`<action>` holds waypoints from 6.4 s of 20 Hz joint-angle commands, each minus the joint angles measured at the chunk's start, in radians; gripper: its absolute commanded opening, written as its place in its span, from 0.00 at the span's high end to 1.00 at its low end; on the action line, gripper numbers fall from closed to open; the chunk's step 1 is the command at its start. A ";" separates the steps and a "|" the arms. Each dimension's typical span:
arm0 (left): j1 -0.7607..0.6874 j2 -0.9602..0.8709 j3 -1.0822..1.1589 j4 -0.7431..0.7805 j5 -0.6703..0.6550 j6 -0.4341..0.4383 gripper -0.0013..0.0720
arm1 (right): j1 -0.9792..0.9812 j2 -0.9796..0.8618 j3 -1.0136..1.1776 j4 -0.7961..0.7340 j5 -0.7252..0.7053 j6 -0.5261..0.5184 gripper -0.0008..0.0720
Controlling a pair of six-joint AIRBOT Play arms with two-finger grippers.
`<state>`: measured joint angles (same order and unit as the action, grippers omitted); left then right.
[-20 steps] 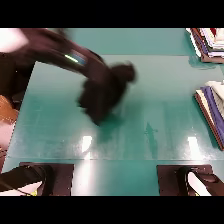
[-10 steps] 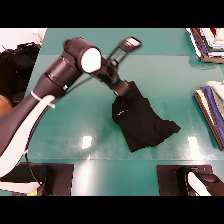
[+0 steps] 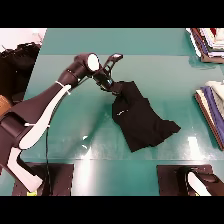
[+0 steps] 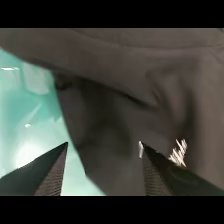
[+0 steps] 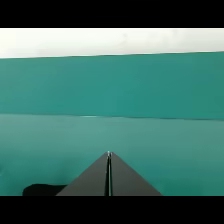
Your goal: Fold the shirts.
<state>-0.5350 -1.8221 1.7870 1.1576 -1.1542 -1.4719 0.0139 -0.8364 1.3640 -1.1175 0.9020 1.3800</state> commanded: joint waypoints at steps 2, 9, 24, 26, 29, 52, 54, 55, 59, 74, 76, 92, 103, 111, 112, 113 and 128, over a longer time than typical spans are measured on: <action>0.001 -0.089 -0.009 -0.087 0.128 0.002 0.27 | 0.001 0.000 0.000 0.000 0.034 0.000 0.97; 0.001 -0.132 -0.010 -0.224 0.306 0.005 0.27 | 0.001 0.000 0.000 0.000 0.073 0.000 0.97; 0.254 0.139 0.043 0.034 0.157 0.025 0.95 | 0.000 0.001 -0.081 -0.086 0.302 0.000 0.97; 0.297 0.224 0.043 0.045 0.104 0.068 0.95 | 0.001 -0.014 -0.173 -0.076 0.286 0.001 0.97; 0.318 0.279 0.043 0.047 0.034 0.093 0.94 | 0.001 -0.111 -0.291 0.015 0.232 0.030 0.83; 0.318 0.288 0.039 0.057 -0.064 0.086 0.95 | 0.312 -1.047 0.277 0.270 0.106 -0.005 0.97; 0.318 0.345 0.041 0.118 -0.035 0.061 0.95 | 0.297 -0.969 0.341 0.177 0.138 -0.005 0.97; 0.318 0.395 0.041 0.150 -0.008 0.058 0.95 | 0.288 -0.915 0.382 0.127 0.166 -0.005 0.97; 0.317 0.646 0.042 0.170 0.092 0.058 0.95 | 0.261 -0.671 0.548 0.015 0.280 -0.005 0.97; 0.317 1.006 0.040 0.142 0.116 0.058 0.95 | 0.233 -0.182 0.509 -0.038 0.317 0.127 0.97; 0.317 0.925 0.021 0.192 0.060 0.058 0.95 | 0.244 -0.243 0.486 -0.037 0.328 0.152 0.97; 0.356 0.258 -0.251 0.278 0.126 0.030 0.30 | 0.312 -0.894 0.377 -0.034 0.089 0.164 0.68; 0.526 0.642 -0.778 0.140 -0.068 -0.013 0.29 | 0.188 -0.577 0.201 -0.034 0.338 0.093 0.39; 0.526 0.728 -1.131 -0.019 0.087 -0.011 0.29 | 0.145 -0.309 -0.108 -0.027 0.271 0.093 0.39; 0.526 0.728 -1.142 -0.032 0.109 -0.008 0.29 | 0.140 -0.286 -0.134 -0.027 0.268 0.093 0.39; 0.526 0.728 -1.155 -0.063 0.138 0.018 0.29 | 0.132 -0.263 -0.159 -0.026 0.269 0.094 0.39; 0.526 0.731 -1.138 -0.148 0.221 0.092 0.95 | -0.446 0.034 -0.724 -0.037 0.462 0.072 0.36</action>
<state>-0.0090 -1.0939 0.6250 1.0122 -0.9329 -1.3979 -0.2794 -0.8467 0.7799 -1.1542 1.3029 1.4803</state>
